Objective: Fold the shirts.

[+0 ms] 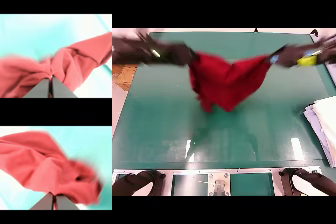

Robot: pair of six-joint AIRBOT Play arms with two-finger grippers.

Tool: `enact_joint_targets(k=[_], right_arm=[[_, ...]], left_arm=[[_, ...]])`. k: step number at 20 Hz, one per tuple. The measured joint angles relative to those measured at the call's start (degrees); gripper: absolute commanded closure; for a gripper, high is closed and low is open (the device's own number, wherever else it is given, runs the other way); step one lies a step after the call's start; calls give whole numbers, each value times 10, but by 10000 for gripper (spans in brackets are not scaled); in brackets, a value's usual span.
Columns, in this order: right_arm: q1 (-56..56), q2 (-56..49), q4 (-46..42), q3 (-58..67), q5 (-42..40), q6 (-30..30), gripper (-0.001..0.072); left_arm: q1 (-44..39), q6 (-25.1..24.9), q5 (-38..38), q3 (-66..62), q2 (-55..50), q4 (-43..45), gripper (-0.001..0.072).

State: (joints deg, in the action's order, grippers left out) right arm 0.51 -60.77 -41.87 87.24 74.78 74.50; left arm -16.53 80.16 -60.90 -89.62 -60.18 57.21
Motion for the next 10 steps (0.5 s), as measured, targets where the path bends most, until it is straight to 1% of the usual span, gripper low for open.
enact_joint_targets(k=[3,5,7,10], right_arm=[[15,82,-9,46,-44,0,694],[20,128,-23,60,-72,0,694],[23,163,-35,65,-88,-1,694],[24,196,-49,52,-101,-1,694]], left_arm=[[0,22,-49,-142,14,30,682],[-1,30,-76,-209,18,38,682],[-1,34,-106,-246,20,47,682],[-1,36,-132,-256,19,54,682]])
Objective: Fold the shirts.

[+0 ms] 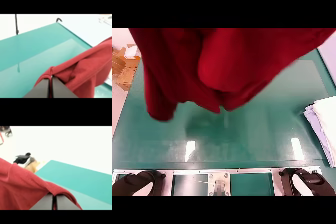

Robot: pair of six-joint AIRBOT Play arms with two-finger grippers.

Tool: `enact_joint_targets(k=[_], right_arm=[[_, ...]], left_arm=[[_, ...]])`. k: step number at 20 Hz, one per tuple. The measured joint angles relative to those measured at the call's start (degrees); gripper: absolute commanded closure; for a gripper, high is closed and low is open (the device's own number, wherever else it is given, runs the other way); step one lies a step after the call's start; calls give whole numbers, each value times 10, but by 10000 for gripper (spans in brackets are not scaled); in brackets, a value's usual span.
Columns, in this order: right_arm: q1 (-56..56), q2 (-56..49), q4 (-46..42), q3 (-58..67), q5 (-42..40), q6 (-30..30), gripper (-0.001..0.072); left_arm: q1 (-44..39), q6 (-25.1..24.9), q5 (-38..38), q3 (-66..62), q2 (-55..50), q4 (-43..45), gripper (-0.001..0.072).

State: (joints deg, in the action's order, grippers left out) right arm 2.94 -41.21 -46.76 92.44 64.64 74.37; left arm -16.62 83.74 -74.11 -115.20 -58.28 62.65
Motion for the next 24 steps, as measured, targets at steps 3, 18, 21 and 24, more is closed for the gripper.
enact_joint_targets(k=[3,18,21,24], right_arm=[[0,12,-5,-51,-2,0,694],[3,-82,-12,-580,-208,-1,695],[23,-106,-17,-575,-221,-1,695],[57,-120,-21,-567,-227,-2,694]], left_arm=[[0,-9,-10,25,-17,9,682],[14,-83,24,270,-328,-67,151],[50,-53,-36,244,-334,-68,152],[69,-19,-100,256,-323,-68,152]])
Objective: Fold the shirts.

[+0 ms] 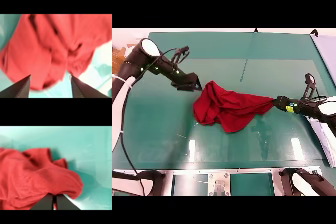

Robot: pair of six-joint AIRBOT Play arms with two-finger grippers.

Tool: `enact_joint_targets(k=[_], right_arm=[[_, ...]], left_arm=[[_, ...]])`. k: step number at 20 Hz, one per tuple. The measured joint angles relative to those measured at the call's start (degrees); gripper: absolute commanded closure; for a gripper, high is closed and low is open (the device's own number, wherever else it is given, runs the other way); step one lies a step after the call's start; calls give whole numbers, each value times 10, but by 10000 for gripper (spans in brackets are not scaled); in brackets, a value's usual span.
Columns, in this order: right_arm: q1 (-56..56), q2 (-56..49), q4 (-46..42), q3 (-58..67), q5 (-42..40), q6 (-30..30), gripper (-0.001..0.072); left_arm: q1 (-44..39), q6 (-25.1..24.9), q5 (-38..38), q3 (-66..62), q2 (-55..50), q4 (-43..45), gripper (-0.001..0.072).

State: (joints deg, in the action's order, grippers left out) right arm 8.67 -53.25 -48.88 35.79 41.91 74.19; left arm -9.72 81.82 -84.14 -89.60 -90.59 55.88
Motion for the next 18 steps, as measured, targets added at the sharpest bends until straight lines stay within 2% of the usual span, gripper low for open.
enact_joint_targets(k=[4,9,12,13,15,16,17,18], right_arm=[[24,-20,-2,4,-2,-18,694],[31,-40,-2,5,-3,-34,694],[33,-45,-2,5,-3,-39,694],[33,-45,-2,5,-3,-41,694],[33,-46,-2,5,-2,-42,694],[33,-47,-2,5,-1,-43,694],[33,-47,-2,5,-1,-43,694],[33,-47,-2,5,0,-43,694]], left_arm=[[-44,35,12,93,14,-4,152],[-131,82,137,215,16,-6,153],[-157,105,219,243,17,-7,154],[-160,110,242,248,17,-7,177],[-166,118,278,254,17,-7,409],[-167,120,290,256,17,-7,582],[-169,121,297,257,17,-6,681],[-170,120,302,257,19,-6,681]])
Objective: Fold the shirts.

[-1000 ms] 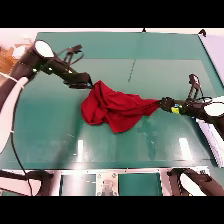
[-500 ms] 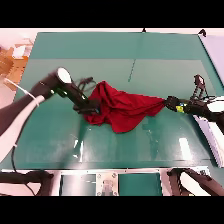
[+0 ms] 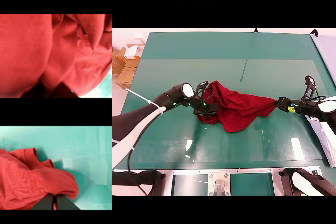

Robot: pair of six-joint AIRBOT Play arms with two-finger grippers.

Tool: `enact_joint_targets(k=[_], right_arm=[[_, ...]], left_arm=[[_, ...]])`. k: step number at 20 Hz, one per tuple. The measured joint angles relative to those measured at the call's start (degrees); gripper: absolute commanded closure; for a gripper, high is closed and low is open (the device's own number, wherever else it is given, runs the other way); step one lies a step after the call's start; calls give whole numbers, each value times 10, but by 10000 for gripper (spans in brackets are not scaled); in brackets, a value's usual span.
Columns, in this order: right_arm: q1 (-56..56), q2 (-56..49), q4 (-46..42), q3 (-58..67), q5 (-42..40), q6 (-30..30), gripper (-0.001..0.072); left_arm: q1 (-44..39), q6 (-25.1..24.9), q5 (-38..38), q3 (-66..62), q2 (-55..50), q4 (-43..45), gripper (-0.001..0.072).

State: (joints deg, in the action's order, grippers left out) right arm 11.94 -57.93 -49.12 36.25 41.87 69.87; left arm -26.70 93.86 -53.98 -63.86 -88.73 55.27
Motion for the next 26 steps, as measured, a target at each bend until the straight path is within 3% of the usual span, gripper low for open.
enact_joint_targets(k=[4,10,14,18,22,26], right_arm=[[0,0,0,0,1,-1,694],[1,0,-1,56,24,-1,695],[23,15,-1,204,96,5,694],[75,57,1,416,157,26,694],[113,109,2,598,177,32,694],[125,150,2,693,164,35,693]], left_arm=[[-1,-6,-25,-27,17,17,681],[-2,-12,-173,-171,82,133,682],[-3,-14,-290,-322,146,277,682],[-2,-14,-354,-478,230,433,682],[-2,-16,-361,-548,333,489,682],[-2,-23,-375,-563,398,509,681]])
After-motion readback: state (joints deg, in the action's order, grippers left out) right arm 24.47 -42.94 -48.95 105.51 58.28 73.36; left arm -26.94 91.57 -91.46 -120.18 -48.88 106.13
